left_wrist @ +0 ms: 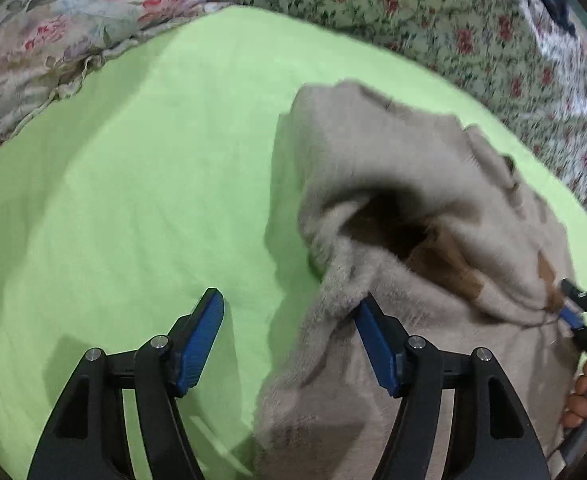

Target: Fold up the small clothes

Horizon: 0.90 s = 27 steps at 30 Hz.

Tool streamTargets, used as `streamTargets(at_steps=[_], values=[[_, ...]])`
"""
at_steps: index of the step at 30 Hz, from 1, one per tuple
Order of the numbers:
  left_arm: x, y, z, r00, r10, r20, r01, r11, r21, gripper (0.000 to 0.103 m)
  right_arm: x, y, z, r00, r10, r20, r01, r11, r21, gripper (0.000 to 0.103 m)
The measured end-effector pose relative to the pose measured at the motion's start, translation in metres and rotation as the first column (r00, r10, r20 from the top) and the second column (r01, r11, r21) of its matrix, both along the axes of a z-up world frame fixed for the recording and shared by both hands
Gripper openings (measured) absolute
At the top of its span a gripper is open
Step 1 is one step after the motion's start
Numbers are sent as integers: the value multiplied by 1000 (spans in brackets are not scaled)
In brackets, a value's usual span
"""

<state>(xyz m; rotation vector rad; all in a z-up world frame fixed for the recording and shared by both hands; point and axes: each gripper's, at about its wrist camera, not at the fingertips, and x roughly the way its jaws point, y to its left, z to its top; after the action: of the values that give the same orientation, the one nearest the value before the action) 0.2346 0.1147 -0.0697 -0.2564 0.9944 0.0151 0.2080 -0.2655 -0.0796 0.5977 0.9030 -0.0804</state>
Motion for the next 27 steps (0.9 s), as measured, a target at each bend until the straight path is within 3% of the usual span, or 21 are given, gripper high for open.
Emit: streamTargets(at_steps=[2, 4, 6, 7, 10, 13, 15, 20, 22, 24, 26, 27], values=[[0, 0, 11, 999, -15, 49, 15, 1000, -9, 69, 11, 1, -5, 1000, 21, -14, -20, 1000, 20, 60], [11, -11, 15, 998, -39, 47, 37, 999, 29, 69, 21, 7, -4, 998, 57, -19, -57, 998, 14, 38], [21, -15, 8, 999, -37, 15, 36, 995, 98, 69, 26, 10, 5, 997, 78, 3, -78, 997, 19, 8], [23, -16, 3, 999, -46, 0, 46, 993, 106, 69, 26, 10, 15, 996, 86, 34, -87, 996, 25, 6], [29, -14, -8, 999, -33, -24, 36, 994, 107, 69, 14, 0, 69, 974, 87, 208, -102, 993, 60, 6], [28, -14, -3, 1000, -21, 2, 21, 992, 121, 69, -6, -21, 105, 951, 45, 305, -57, 998, 32, 6], [23, -12, 0, 1000, -2, 20, 0, 994, 106, 69, -11, -40, 103, 963, 29, 266, -30, 1000, 0, 6], [13, 1, -3, 996, 78, 45, -80, 996, 35, 69, -4, -60, 25, 1000, 12, -10, -13, 1000, -26, 6], [8, 8, -4, 994, 98, 56, -99, 995, 4, 69, -7, -60, 10, 997, -15, -82, 6, 994, -111, 6], [11, 15, -8, 992, 109, 65, -107, 994, -26, 70, -13, -61, 14, 995, -66, -76, 54, 987, -150, 7], [14, 16, -10, 991, 112, 71, -110, 993, -42, 71, -15, -49, 36, 997, -74, -12, 70, 979, -194, 21], [14, 17, -10, 990, 115, 77, -111, 993, -48, 71, -14, -40, 46, 999, -37, 25, 42, 978, -204, 37]])
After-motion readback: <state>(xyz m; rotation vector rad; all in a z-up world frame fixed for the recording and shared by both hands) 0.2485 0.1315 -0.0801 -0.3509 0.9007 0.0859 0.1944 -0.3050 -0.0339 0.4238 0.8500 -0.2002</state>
